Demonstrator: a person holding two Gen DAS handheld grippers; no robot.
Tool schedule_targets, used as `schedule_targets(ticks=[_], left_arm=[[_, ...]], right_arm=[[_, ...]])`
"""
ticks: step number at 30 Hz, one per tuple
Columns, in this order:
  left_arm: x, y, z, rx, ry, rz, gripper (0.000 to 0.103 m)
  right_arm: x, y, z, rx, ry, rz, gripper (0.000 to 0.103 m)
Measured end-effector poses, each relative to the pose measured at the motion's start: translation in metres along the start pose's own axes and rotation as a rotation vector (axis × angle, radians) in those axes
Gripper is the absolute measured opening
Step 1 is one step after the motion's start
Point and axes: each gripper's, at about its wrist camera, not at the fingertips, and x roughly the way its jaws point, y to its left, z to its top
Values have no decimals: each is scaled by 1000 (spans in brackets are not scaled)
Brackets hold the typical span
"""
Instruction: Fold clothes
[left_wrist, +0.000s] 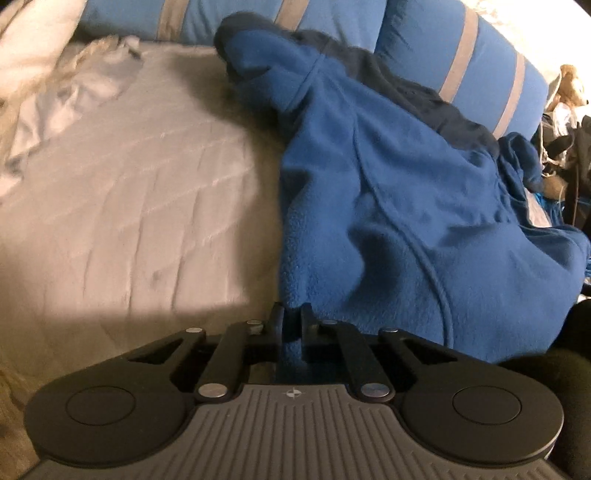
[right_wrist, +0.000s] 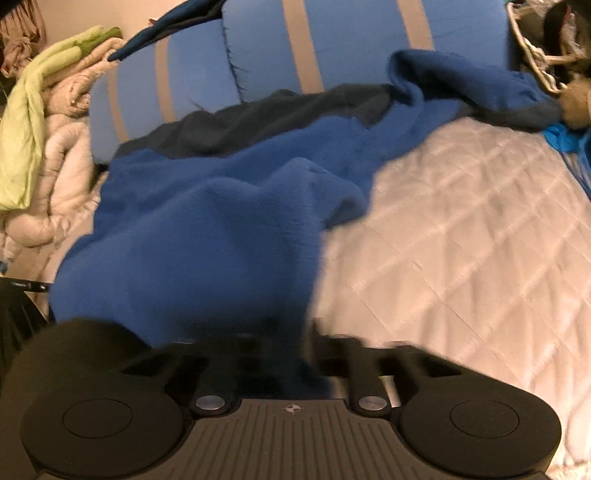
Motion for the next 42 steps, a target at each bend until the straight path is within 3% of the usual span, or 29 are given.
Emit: schedule_targets(ticks=[3,10,16,17,18,19,21,22,25,30,33,34,35,36,37,38,40,42], left_arm=[[-8,-3,24,-14,-40,3,8],[-34,-5,104,-41,-218,47,8],[18,-8,114,-32,-179,143,15],[24,-7,111,-43,-174,148,21],[29,-6,107,-54,-171,155,32],[32,-6,104,-63,-171,166,37],[30,-6,97,-65,-184,188,59],[27,-6,94,-63,-186,181,65],[14,-2,83,-59,-172,93,70],[-4,2,50,-45,-119,-60,70],[0,4,32,-34,-67,-87,69],[4,6,27,-40,-52,-85,69],[8,7,23,-51,-39,-90,66],[11,9,21,-67,-28,-101,49],[15,10,20,-83,-22,-116,41],[17,11,20,-99,-19,-135,31],[20,11,23,-115,-12,-142,24],[21,12,26,-116,-4,-145,18]], right_arm=[[-2,8,24,-12,-65,5,8],[-5,6,92,-8,-180,-6,8],[30,-14,107,58,-140,-65,12],[37,-19,104,79,-129,-70,14],[42,-24,101,96,-123,-82,21],[46,-28,98,112,-121,-97,45],[46,-35,89,124,-125,-90,80],[45,-38,84,124,-129,-76,88],[37,-44,70,118,-133,-23,91],[37,-47,48,116,-121,66,92],[47,-43,43,114,-111,95,90],[52,-41,43,111,-102,98,84],[57,-38,43,106,-93,98,80],[61,-35,43,100,-82,91,70],[65,-32,44,94,-70,85,54],[66,-30,44,90,-59,78,47],[65,-27,47,87,-48,68,36],[62,-24,50,78,-40,71,32]])
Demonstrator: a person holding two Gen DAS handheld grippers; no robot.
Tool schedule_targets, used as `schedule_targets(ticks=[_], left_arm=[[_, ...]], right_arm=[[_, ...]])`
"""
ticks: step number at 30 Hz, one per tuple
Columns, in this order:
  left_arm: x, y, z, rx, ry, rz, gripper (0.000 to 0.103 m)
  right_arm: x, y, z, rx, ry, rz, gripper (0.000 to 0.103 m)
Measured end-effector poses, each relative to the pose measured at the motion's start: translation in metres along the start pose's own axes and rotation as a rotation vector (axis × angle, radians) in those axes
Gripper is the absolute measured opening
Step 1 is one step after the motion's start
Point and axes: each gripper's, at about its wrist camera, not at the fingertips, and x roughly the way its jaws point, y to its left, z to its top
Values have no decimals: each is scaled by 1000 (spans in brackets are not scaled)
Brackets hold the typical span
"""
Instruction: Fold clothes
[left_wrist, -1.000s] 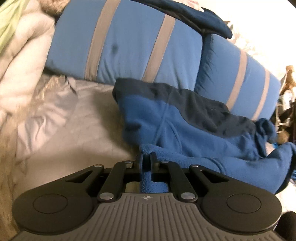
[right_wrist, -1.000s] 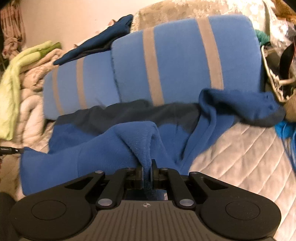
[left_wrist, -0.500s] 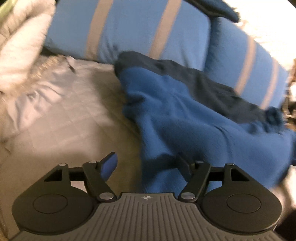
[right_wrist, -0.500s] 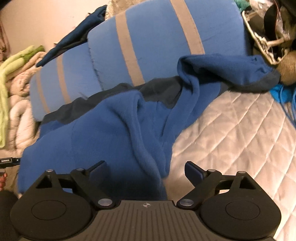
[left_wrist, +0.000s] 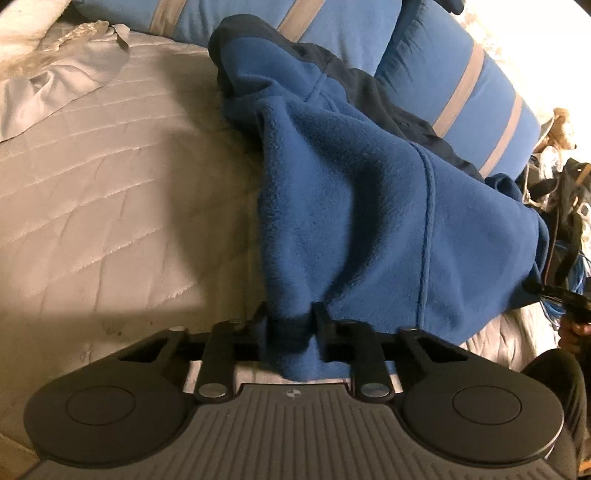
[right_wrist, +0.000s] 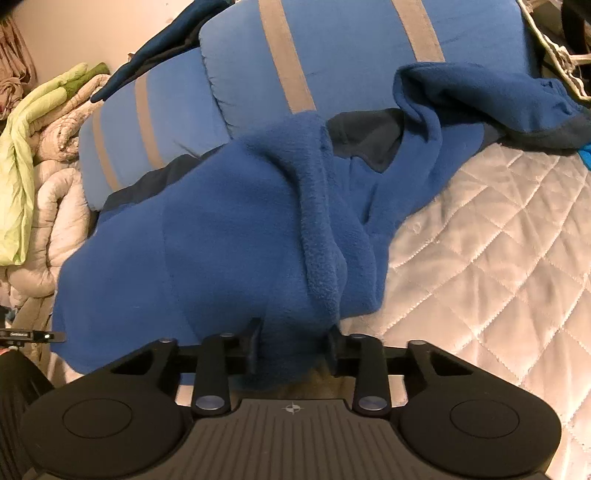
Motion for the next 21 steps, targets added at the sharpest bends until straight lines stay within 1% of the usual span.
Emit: schedule_targets(ticks=[4,7,12,16,21], left_arm=[[1,1,3,-7,8,-4,17],[4,2,5,-11,11,2,17],[4,-3,7,-10,8,32,16],[0,-8,6,-23,5,63,16],[2,-15,7,-57,1,110,17]], right_arm=[[-7,5,5,-18,9,-3,26],[-11,7,6,9,0,-4,23],[-15,9,2,39,-24,18,21],[-14,4,6,81,-29,53,21],[-8,6,11,71,-15,61,21]])
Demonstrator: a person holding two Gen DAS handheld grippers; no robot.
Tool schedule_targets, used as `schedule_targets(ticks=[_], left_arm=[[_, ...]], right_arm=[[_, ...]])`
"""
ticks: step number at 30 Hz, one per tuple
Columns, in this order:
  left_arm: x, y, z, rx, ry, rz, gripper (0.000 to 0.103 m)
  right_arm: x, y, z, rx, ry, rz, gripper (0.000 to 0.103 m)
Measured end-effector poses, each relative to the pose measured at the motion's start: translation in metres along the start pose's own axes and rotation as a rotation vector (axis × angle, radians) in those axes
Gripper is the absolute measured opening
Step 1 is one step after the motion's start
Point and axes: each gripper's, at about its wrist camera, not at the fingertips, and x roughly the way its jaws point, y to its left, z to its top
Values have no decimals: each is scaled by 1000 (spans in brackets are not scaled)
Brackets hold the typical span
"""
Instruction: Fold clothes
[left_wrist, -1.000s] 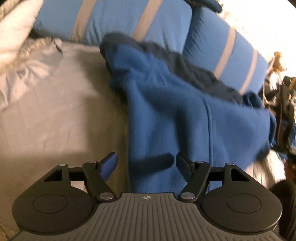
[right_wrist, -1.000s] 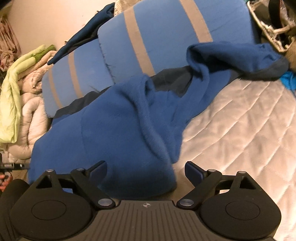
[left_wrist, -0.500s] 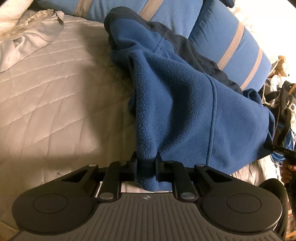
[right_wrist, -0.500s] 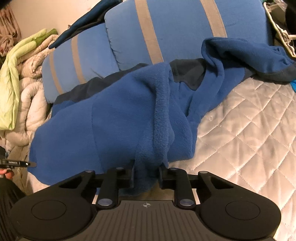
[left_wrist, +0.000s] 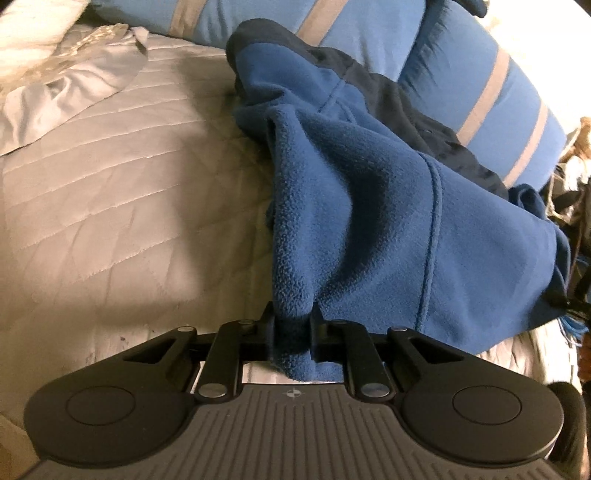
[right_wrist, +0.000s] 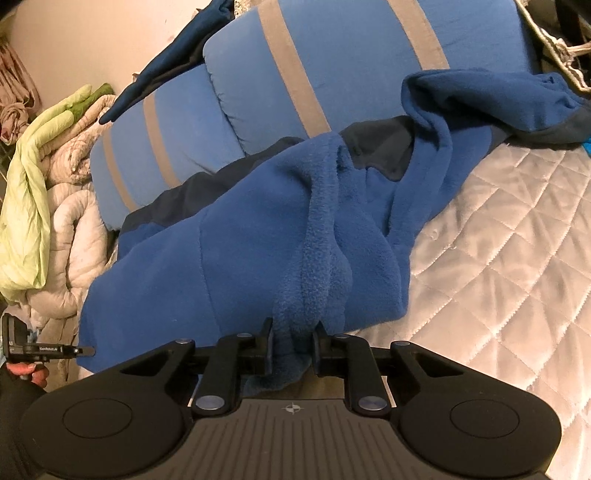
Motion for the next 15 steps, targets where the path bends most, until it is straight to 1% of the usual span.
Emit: schedule_targets(ticks=[3,8,11,15], left_arm=[[2,-4,0,-16,-7,25,16],[-5,-7,-4,-42,-21,39,16],[-18,-11,-1,-49,-27,35,16],[-44,-20,9,-30,-52,10,15]], right_arm=[[1,2,0,-3,9,-1,21],[-6,0,-5,21,25,-9,18],[-17,0,-9,72,6,0,18],[-37,10,-8,114,-19,15,17]])
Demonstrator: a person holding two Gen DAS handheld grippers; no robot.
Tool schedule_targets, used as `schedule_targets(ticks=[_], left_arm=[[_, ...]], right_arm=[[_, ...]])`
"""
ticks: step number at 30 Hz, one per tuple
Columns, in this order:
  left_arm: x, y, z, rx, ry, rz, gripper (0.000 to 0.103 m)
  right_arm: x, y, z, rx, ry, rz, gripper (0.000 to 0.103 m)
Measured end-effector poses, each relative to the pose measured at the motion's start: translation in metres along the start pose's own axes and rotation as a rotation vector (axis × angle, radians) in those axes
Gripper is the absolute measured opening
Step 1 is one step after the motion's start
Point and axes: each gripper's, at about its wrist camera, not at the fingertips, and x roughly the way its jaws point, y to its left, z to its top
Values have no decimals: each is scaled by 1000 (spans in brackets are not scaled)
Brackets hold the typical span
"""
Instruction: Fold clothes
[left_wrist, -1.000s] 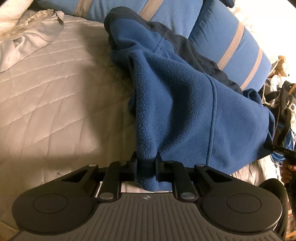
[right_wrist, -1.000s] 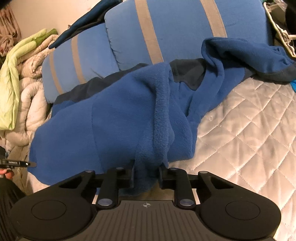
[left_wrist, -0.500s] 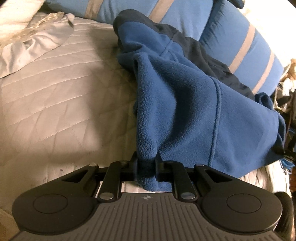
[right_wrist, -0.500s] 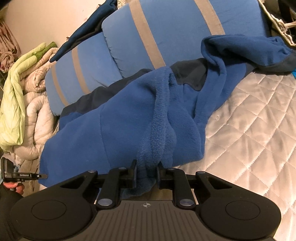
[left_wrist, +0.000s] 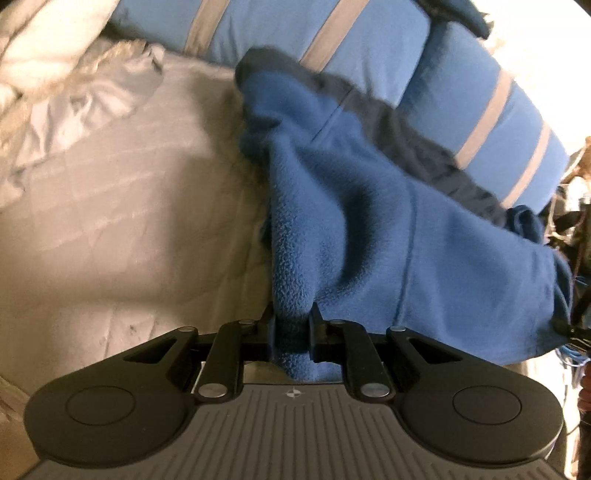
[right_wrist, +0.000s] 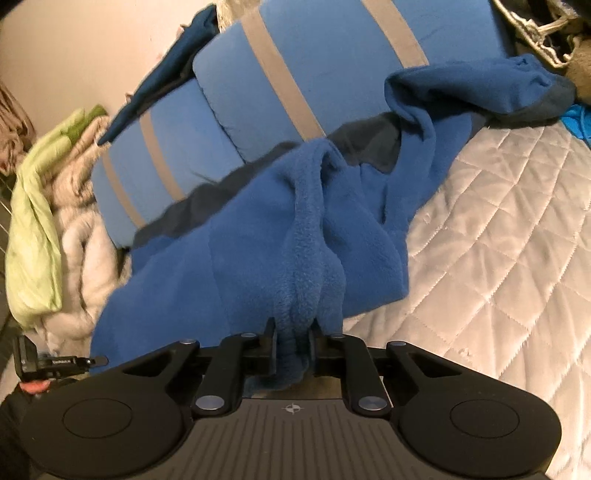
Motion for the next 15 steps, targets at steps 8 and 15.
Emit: schedule_targets(ticks=[8,15], left_arm=[[-70,-9,14,-35,-59,-151,15],[-128,6,-10,-63,-86,-299,15]], right_arm=[[-58,47,12,-8,-31,30,16],[-123,101,16,-79,-27,14,16]])
